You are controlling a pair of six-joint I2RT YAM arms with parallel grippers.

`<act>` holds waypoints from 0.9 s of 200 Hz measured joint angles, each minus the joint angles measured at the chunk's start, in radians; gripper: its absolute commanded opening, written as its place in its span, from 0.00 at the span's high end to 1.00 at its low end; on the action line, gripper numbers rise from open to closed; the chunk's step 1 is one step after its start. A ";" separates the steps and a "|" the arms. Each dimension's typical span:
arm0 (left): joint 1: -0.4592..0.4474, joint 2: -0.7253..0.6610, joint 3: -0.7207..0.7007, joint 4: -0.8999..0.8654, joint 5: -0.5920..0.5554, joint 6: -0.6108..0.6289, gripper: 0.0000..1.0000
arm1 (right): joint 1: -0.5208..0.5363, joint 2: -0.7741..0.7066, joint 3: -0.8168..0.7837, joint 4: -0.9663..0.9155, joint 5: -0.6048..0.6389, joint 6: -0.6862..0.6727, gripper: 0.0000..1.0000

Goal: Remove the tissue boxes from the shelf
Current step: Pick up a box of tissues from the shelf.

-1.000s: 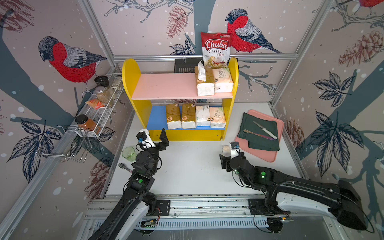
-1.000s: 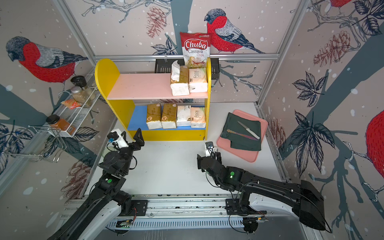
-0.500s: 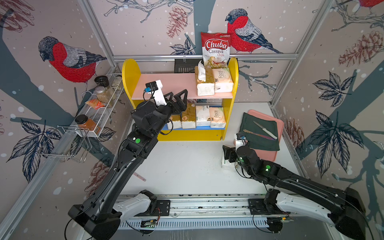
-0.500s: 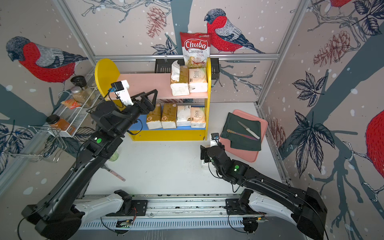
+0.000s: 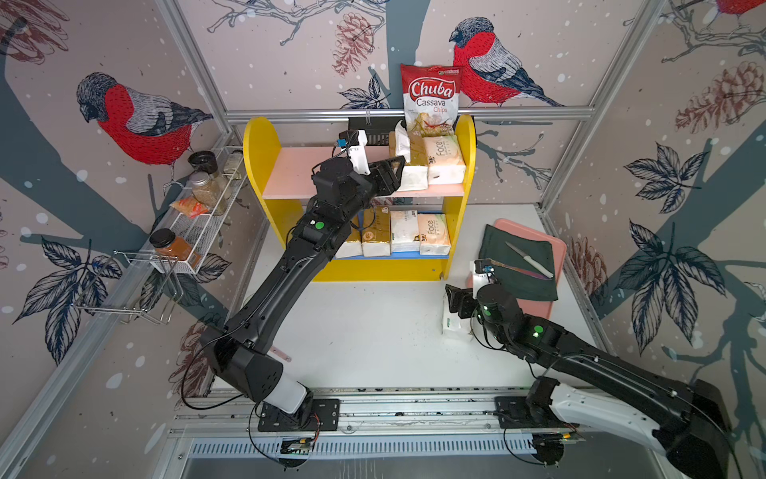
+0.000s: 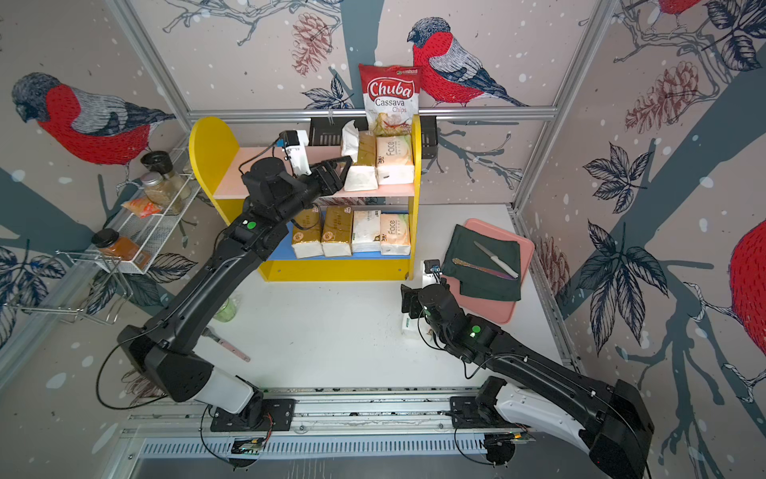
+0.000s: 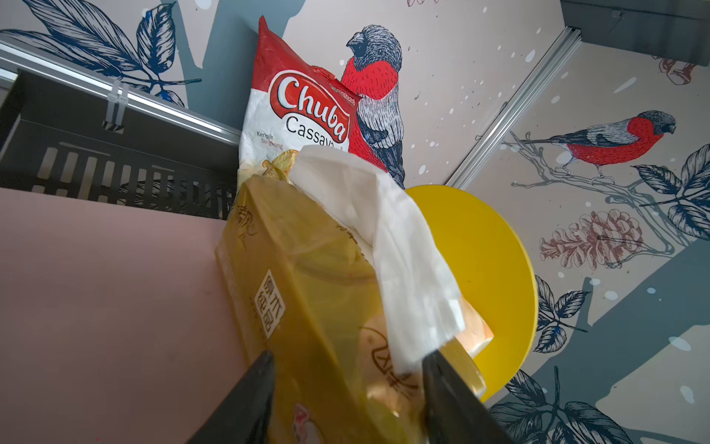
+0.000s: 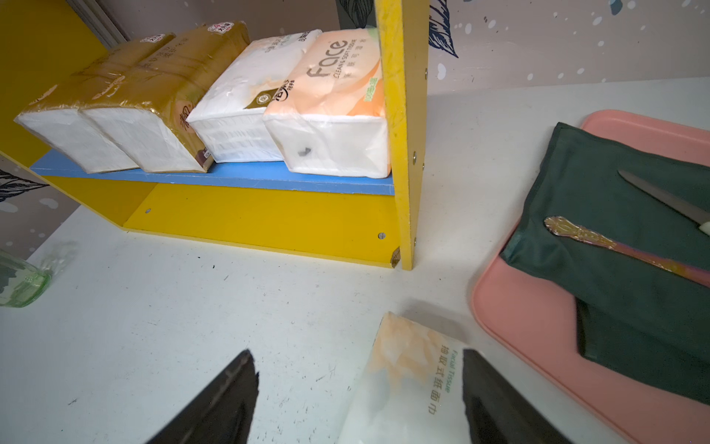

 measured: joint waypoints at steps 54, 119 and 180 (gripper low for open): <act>0.003 0.018 -0.040 0.084 0.013 -0.039 0.94 | -0.018 -0.013 -0.001 -0.003 -0.019 -0.010 0.16; 0.003 -0.037 -0.073 0.082 0.012 -0.040 1.00 | -0.026 -0.041 -0.001 -0.004 -0.024 -0.010 0.15; -0.021 -0.293 -0.185 0.052 -0.016 -0.008 1.00 | -0.034 -0.052 -0.001 -0.004 -0.026 -0.010 0.15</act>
